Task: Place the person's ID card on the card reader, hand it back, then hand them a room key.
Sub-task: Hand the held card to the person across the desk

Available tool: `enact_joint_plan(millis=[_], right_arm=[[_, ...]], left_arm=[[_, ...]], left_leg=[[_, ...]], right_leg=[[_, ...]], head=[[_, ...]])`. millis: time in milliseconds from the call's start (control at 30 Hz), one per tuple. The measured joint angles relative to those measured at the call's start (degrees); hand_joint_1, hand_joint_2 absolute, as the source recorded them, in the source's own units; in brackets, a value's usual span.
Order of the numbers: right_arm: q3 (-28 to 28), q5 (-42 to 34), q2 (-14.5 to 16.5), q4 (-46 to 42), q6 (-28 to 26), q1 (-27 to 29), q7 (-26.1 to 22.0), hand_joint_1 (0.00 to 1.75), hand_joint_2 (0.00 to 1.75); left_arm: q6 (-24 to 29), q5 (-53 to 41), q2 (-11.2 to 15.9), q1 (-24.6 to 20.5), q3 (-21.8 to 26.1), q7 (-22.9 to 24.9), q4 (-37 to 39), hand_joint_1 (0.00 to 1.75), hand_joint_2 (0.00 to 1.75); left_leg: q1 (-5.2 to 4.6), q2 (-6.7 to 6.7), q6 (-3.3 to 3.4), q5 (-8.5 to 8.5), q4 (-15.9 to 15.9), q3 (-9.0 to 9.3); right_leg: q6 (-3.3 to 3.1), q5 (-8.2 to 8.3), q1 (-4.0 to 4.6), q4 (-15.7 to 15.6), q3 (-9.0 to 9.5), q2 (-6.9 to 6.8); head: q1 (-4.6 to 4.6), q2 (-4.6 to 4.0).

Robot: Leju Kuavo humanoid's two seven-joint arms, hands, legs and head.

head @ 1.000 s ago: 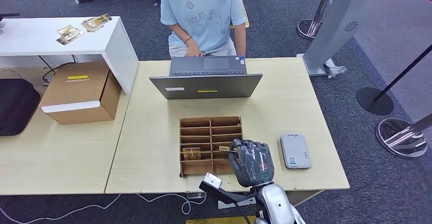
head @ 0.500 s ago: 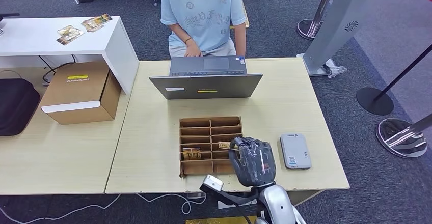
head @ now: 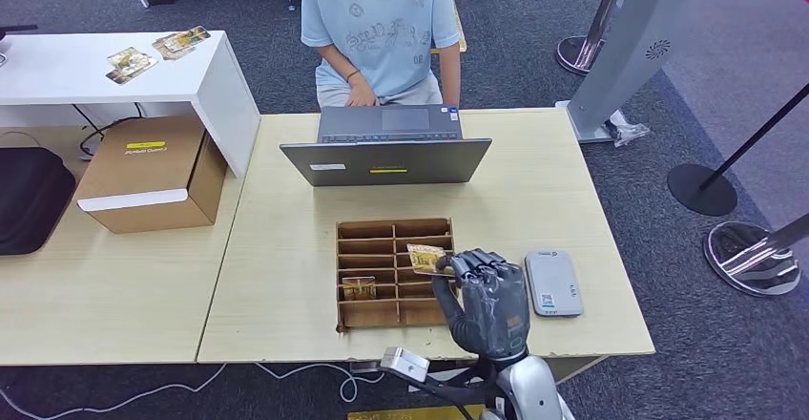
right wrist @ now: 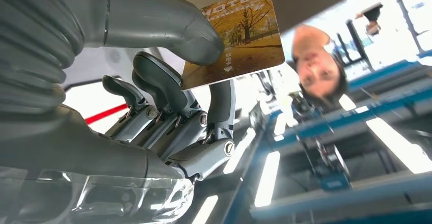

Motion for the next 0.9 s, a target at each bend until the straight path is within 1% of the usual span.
enact_joint_plan(millis=[167, 300, 400, 500, 667, 900], right_arm=[[0.14, -0.02, 0.25, -1.80, -1.33, 0.21, -6.30, 1.75, 1.75], [-0.21, -0.07, 1.45, -4.70, -1.34, 0.92, -11.97, 1.75, 1.75], [-1.00, 0.07, 2.52, -6.36, -1.34, 1.23, -14.44, 1.75, 1.75], [-1.68, 0.96, 3.22, -6.83, -1.34, 1.24, -14.61, 1.75, 1.75], [-1.96, 3.18, 3.39, -6.35, -1.34, 0.36, -11.94, 1.75, 1.75], [-1.98, 4.26, 3.33, -4.00, -1.34, -4.65, -8.73, 1.75, 1.75]], left_arm=[[0.00, -0.10, 0.00, -0.02, -0.17, -0.02, 0.00, 0.00, 0.00], [0.00, -0.11, 0.00, -0.04, -0.41, -0.04, 0.00, 0.00, 0.00], [0.00, -0.11, 0.00, -0.05, -0.55, -0.05, 0.00, 0.00, 0.00], [0.00, -0.11, 0.00, -0.05, -0.60, -0.16, 0.00, 0.00, 0.00], [0.00, -0.10, 0.05, -0.03, -0.61, -0.62, 0.02, 0.00, 0.00], [-0.01, -0.21, 0.19, 0.01, -0.67, -1.02, 0.01, 0.00, 0.00]], left_leg=[[0.00, 0.00, 0.00, 0.00, 0.00, 0.00], [0.00, 0.00, 0.00, 0.00, 0.00, 0.00], [0.01, 0.00, 0.00, 0.00, 0.00, 0.00], [0.00, 0.01, 0.00, 0.00, 0.00, 0.00], [0.00, 0.01, 0.00, 0.00, 0.00, 0.00], [0.00, 0.01, -0.03, 0.02, 0.00, 0.02]], right_leg=[[0.00, 0.00, 0.00, 0.00, 0.00, 0.00], [0.00, 0.00, 0.00, 0.00, -0.01, 0.00], [0.00, 0.00, 0.00, 0.00, 0.00, 0.01], [0.00, 0.00, 0.00, 0.00, 0.00, 0.01], [-0.01, 0.01, 0.00, 0.00, 0.02, 0.01], [-0.03, 0.02, 0.00, 0.02, 0.02, 0.01]], head=[[0.01, 0.00], [-0.01, 0.00], [0.00, 0.00], [0.00, 0.00], [0.00, 0.01], [0.00, 0.00]])
